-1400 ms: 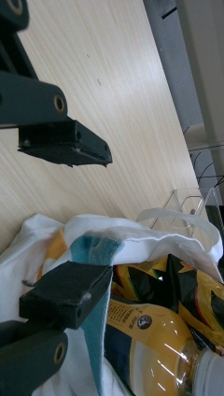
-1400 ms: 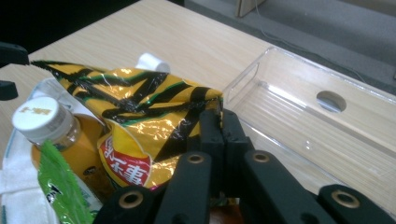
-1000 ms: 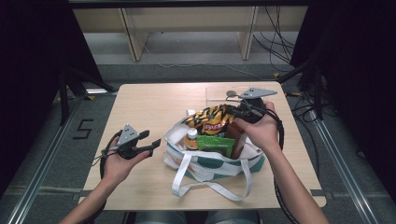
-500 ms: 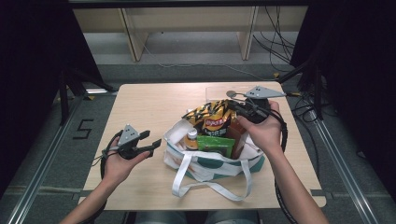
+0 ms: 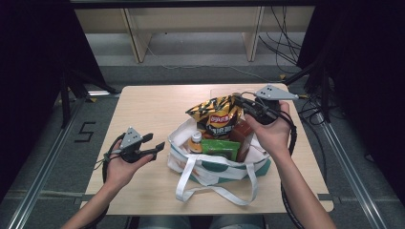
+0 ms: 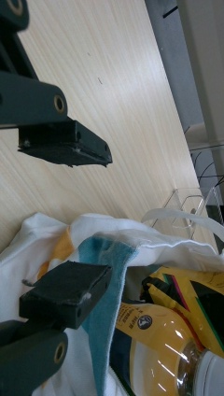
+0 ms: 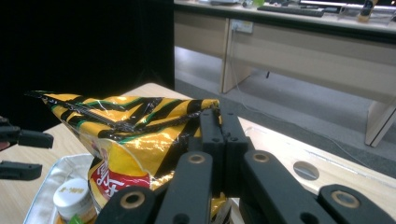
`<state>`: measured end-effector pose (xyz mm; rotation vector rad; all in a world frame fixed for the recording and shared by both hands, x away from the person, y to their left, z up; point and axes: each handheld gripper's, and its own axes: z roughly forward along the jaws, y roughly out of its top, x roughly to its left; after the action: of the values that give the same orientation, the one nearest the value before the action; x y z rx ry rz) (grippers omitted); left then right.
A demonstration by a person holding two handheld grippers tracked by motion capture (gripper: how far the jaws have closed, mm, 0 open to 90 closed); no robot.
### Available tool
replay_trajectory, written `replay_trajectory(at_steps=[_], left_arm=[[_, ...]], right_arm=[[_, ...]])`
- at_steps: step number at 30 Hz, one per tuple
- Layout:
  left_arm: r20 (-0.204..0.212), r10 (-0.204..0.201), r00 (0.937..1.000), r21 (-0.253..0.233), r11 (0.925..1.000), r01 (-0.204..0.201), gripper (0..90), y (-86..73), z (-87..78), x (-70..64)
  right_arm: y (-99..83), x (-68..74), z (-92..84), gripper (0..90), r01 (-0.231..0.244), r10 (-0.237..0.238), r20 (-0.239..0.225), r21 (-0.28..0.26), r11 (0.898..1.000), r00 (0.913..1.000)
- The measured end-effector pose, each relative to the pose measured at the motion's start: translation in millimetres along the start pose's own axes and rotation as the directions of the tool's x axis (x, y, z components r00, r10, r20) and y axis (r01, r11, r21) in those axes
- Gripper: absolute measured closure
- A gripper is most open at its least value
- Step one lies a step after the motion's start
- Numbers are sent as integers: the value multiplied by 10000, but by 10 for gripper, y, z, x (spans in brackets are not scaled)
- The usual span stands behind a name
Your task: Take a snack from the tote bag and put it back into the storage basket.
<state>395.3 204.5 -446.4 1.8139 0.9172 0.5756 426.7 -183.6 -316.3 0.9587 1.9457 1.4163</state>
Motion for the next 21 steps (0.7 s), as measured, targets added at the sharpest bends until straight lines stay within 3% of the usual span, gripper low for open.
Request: replay_trajectory(at_steps=[2, 4, 5, 6, 9, 21], left_arm=[[30, 16, 10000, -4, 10000, -16, 394, 0, 3, -2], [48, 0, 10000, -11, 10000, 0, 394, 1, 8, -3], [49, -27, 10000, -8, 10000, 28, 394, -1, 11, -2], [96, -30, 9999, -15, 10000, 30, 394, -4, 15, 1], [36, -26, 10000, 40, 10000, 26, 394, -6, 13, 3], [40, -91, 10000, 5, 10000, 91, 394, -3, 8, 2]], right_arm=[[13, 11, -12, 900, -84, 84, 72, -37, 10000, 9999], [35, -8, -9, 900, 140, -138, 82, -226, 9996, 9999], [44, 6, -15, 900, -89, 88, -14, -198, 9998, 10000], [58, -7, -16, 900, 61, -55, 180, -345, 9994, 9998], [89, -8, -32, 900, -173, 177, 110, -343, 9993, 9998], [226, -37, -87, 900, 181, -146, 339, -1054, 9943, 9993]])
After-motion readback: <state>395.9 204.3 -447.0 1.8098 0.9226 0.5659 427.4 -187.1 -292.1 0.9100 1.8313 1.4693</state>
